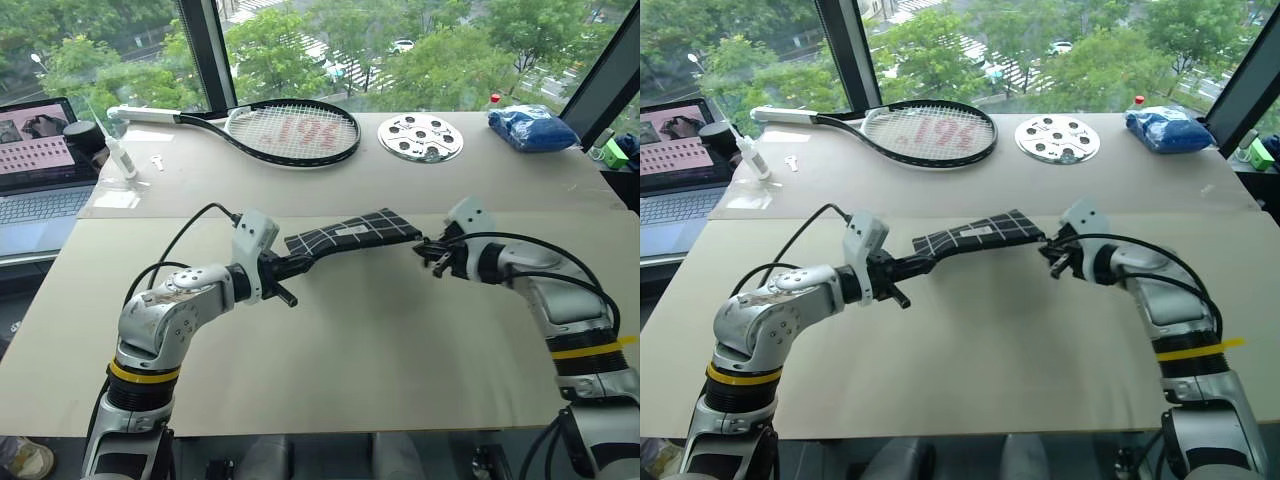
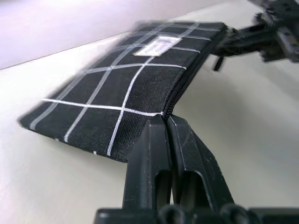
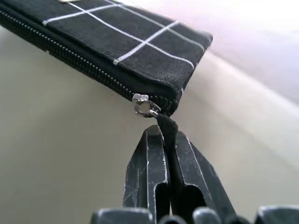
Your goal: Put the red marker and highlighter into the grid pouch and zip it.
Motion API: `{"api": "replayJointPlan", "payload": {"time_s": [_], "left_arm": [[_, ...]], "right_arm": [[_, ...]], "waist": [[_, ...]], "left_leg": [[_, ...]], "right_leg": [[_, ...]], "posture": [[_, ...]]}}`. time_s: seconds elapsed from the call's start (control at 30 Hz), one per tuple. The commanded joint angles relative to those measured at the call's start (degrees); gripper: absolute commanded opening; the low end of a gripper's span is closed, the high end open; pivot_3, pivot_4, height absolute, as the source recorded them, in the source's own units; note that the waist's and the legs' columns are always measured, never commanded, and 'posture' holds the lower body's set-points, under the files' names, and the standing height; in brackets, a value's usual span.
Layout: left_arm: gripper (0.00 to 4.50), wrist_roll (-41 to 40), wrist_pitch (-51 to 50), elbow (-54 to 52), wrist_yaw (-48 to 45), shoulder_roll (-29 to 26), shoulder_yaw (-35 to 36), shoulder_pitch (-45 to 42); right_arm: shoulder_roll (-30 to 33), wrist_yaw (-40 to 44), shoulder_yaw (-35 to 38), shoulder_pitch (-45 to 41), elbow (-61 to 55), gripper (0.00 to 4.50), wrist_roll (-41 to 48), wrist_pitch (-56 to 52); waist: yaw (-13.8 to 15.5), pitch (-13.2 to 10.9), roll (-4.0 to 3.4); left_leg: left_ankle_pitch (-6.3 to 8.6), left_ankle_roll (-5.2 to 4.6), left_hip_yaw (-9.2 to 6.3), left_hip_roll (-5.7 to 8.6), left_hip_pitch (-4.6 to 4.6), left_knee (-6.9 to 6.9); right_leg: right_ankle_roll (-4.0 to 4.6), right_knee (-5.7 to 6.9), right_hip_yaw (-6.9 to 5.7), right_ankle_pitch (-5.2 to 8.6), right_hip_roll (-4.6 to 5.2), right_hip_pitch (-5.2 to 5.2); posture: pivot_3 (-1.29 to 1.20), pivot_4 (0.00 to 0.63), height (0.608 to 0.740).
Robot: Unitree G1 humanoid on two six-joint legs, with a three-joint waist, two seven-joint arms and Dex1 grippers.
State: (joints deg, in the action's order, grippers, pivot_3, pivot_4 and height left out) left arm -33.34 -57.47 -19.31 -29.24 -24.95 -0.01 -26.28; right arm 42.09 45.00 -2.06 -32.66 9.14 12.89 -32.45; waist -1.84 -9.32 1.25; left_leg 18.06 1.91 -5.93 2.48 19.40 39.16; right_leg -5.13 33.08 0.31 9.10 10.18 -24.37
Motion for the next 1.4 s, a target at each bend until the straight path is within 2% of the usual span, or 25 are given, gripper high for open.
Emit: {"api": "replayJointPlan", "payload": {"time_s": [0.03, 0.17, 0.3, 0.33, 0.43, 0.67, 0.77, 1.0, 1.03, 1.1, 1.2, 1.3, 1.4], "left_arm": [[0.00, 0.40, 2.42, -0.98, -0.25, -0.90, 1.50, -0.30], [0.00, 1.94, 4.55, -0.52, -1.37, -1.33, -0.22, 0.10], [0.00, 2.34, 6.11, -0.27, -2.79, -1.59, -0.94, -0.13], [0.00, 2.42, 6.82, -0.27, -3.43, -1.81, -1.19, -0.15], [0.00, 3.08, 9.63, -0.12, -5.91, -2.43, -2.24, -0.07], [0.00, 6.22, 12.93, 3.33, -10.13, -3.69, -7.02, -0.30], [0.88, 5.92, 11.53, 3.37, -11.89, -4.29, -8.59, 0.32], [3.52, 4.62, 8.57, -0.21, -15.63, -5.76, -13.42, 1.18], [3.74, 4.61, 8.56, -0.41, -15.90, -5.99, -13.19, 1.23], [4.46, 4.93, 9.04, 0.29, -14.91, -5.60, -11.18, 0.95], [4.46, 1.63, 9.56, 1.57, -12.69, -3.95, -3.17, 0.49], [4.46, -5.74, 7.54, 2.46, -10.86, -2.69, 8.20, 1.35], [4.46, -6.94, 8.16, 3.29, -7.24, -2.67, 15.53, 4.66]], "right_arm": [[2.78, 2.43, 5.01, 1.19, 2.52, 1.56, 1.61, 1.49], [1.84, 6.72, 4.54, 5.57, -3.63, 2.91, 4.96, -1.20], [1.92, 9.72, 8.06, 8.74, -7.91, 4.29, 10.36, -5.33], [2.69, 11.71, 10.24, 10.07, -9.09, 4.49, 13.48, -7.21], [5.74, 16.14, 15.79, 13.26, -11.92, 4.49, 20.30, -11.83], [11.59, 18.84, 24.23, 18.41, -14.55, 4.49, 24.25, -11.46], [11.86, 19.15, 26.19, 21.24, -16.57, 4.50, 24.94, -10.70], [10.54, 15.89, 24.33, 22.25, -18.17, 4.50, 23.77, -9.62], [10.47, 15.65, 24.07, 22.17, -18.30, 4.50, 23.77, -9.59], [10.46, 15.30, 23.65, 21.86, -18.16, 4.50, 23.75, -9.43], [10.71, 14.79, 24.01, 20.86, -16.86, 4.50, 23.87, -8.95], [10.71, 14.41, 24.83, 20.43, -15.94, 4.50, 23.91, -8.10], [10.45, 14.08, 24.96, 20.66, -15.56, 4.50, 23.79, -6.98]], "waist": [[0.06, 0.00, 0.00], [-0.23, 0.00, 0.00], [-0.25, 0.00, 0.00], [-0.16, 0.00, 0.00], [0.88, -0.01, 0.01], [1.18, -0.01, 0.01], [1.08, -0.01, 0.01], [1.07, -0.01, 0.01], [1.08, -0.01, 0.01], [1.09, -0.01, 0.01], [1.05, -0.01, 0.01], [0.97, -0.01, 0.01], [0.79, 0.00, 0.00]], "left_leg": [[0.00, 0.00, 0.00, 0.00, 0.00, 0.00], [0.00, -0.01, 0.03, 0.00, -0.01, 0.00], [0.00, 0.00, 0.04, 0.00, 0.00, 0.02], [0.00, -0.01, 0.04, 0.01, -0.01, 0.02], [0.02, -0.03, 0.03, 0.02, 0.01, 0.03], [0.22, -0.40, 0.03, 0.02, -0.03, 0.05], [0.22, -0.40, 0.04, 0.02, -0.03, 0.05], [0.23, -0.41, 0.11, 0.02, -0.07, 0.06], [0.23, -0.41, 0.11, 0.02, -0.06, 0.06], [0.23, -0.41, 0.11, 0.02, -0.07, 0.07], [0.22, -0.40, 0.10, 0.02, -0.07, 0.07], [0.22, -0.40, 0.10, 0.02, -0.09, 0.08], [0.22, -0.39, 0.10, 0.01, -0.09, 0.08]], "right_leg": [[0.00, 0.01, 0.00, 0.00, 0.00, 0.00], [0.00, -0.02, 0.02, 0.00, 0.00, 0.03], [-0.01, 0.00, 0.06, -0.01, 0.01, 0.03], [-0.02, 0.00, 0.06, -0.01, 0.01, 0.03], [-0.02, -0.02, 0.06, -0.01, 0.01, 0.04], [-0.03, 0.00, 0.07, -0.01, 0.00, 0.10], [-0.03, 0.00, 0.08, -0.01, 0.00, 0.11], [-0.04, 0.04, 0.15, -0.01, 0.00, 0.11], [-0.04, 0.04, 0.15, -0.01, 0.00, 0.11], [-0.05, 0.04, 0.15, -0.01, 0.00, 0.11], [-0.04, 0.05, 0.15, -0.01, 0.00, 0.11], [-0.04, 0.05, 0.14, -0.01, 0.00, 0.11], [-0.04, 0.04, 0.16, -0.01, 0.00, 0.10]], "posture": [[0.00, 0.150, 0.740], [0.00, 0.150, 0.740], [0.00, 0.150, 0.740], [0.00, 0.150, 0.740], [0.00, 0.150, 0.740], [0.00, 0.150, 0.740], [0.00, 0.150, 0.740], [0.00, 0.150, 0.740], [0.00, 0.150, 0.740], [0.00, 0.150, 0.740], [0.00, 0.150, 0.740], [0.00, 0.150, 0.740], [0.00, 0.150, 0.740]]}}
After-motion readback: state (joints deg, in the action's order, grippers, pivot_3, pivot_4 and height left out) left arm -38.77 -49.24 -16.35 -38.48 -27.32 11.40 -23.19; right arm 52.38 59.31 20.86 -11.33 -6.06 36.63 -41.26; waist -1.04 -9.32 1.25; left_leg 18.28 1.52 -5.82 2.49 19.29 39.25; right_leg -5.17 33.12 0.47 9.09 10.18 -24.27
